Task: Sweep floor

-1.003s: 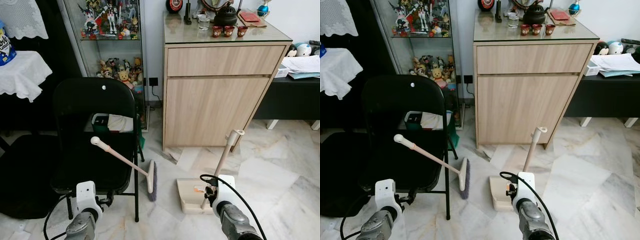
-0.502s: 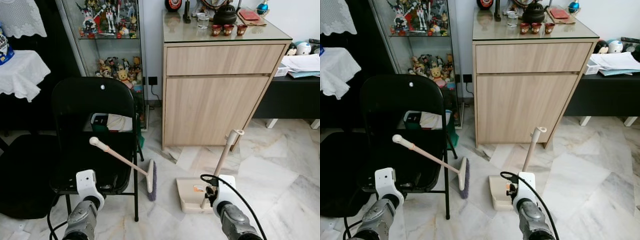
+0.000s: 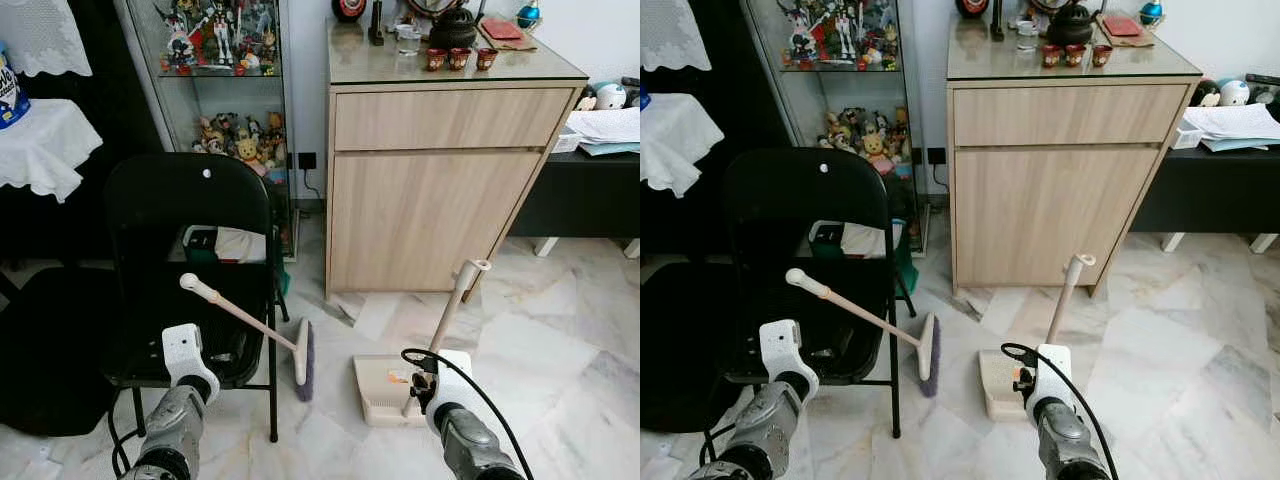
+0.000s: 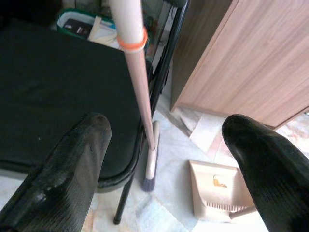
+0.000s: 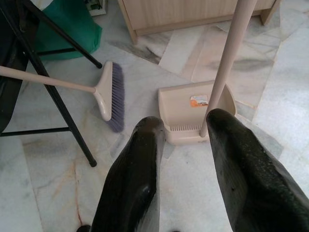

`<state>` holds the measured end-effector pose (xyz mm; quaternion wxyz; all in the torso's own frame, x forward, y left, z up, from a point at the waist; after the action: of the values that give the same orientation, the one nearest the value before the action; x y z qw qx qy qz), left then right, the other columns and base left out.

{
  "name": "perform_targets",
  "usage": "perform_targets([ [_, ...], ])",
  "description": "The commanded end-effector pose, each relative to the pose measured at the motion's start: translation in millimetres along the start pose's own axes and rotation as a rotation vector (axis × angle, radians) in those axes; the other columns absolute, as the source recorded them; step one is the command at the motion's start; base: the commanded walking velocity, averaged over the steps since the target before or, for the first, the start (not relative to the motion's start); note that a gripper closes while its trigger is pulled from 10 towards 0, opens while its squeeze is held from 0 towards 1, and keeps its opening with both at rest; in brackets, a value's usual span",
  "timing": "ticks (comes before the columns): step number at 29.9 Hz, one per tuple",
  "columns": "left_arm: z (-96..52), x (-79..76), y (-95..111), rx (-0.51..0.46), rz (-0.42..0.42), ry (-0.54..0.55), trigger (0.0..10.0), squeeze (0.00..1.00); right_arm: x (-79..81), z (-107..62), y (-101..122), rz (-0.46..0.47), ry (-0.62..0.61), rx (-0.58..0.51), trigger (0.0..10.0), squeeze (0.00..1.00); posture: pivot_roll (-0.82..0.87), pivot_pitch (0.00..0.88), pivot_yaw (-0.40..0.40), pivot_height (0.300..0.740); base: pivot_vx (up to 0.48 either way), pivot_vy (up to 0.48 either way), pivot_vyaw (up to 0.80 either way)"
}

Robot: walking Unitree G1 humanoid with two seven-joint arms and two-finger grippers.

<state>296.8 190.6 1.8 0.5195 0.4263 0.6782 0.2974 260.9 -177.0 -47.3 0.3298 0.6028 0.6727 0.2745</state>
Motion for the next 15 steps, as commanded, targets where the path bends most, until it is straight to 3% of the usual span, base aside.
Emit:
perform_targets([
  [1,0.7,-1.4,8.5,-0.028,0.070,-0.043,10.0,0.00,-4.0,-0.1,3.7,0.013,-0.021,-0.030,10.0,0.00,-0.10,0.000,0.012,0.740,0.000,0.000,0.00],
  [5,-3.6,4.8,11.7,-0.047,0.119,-0.052,10.0,0.00,-8.6,0.1,9.6,0.021,-0.038,-0.066,10.0,0.00,-0.10,0.000,0.012,0.740,0.000,0.000,0.00],
  [8,-13.4,15.9,12.1,-0.074,0.138,-0.057,10.0,0.00,-17.3,-3.2,15.7,0.006,-0.086,-0.155,10.0,0.00,-0.10,0.000,0.010,0.740,0.000,0.000,0.00],
  [15,-30.6,21.3,8.6,-0.104,0.221,-0.119,10.0,0.00,-32.2,-36.4,-19.3,-0.061,-0.165,-0.315,10.0,0.00,-0.10,0.000,0.010,0.740,0.000,0.000,0.00],
])
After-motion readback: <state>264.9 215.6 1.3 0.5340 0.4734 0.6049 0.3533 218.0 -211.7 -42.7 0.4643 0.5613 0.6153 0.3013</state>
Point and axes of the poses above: a point about 5 cm out from each wrist's last joint towards the gripper, its own z axis pointing out of the wrist towards the gripper, its own y axis along the axis of the wrist's last joint, x = y × z, the point moved 1 cm from there along z, pointing out of the wrist towards the gripper, and after that the axes turned 13 degrees about -z, right-handed, at the moved point
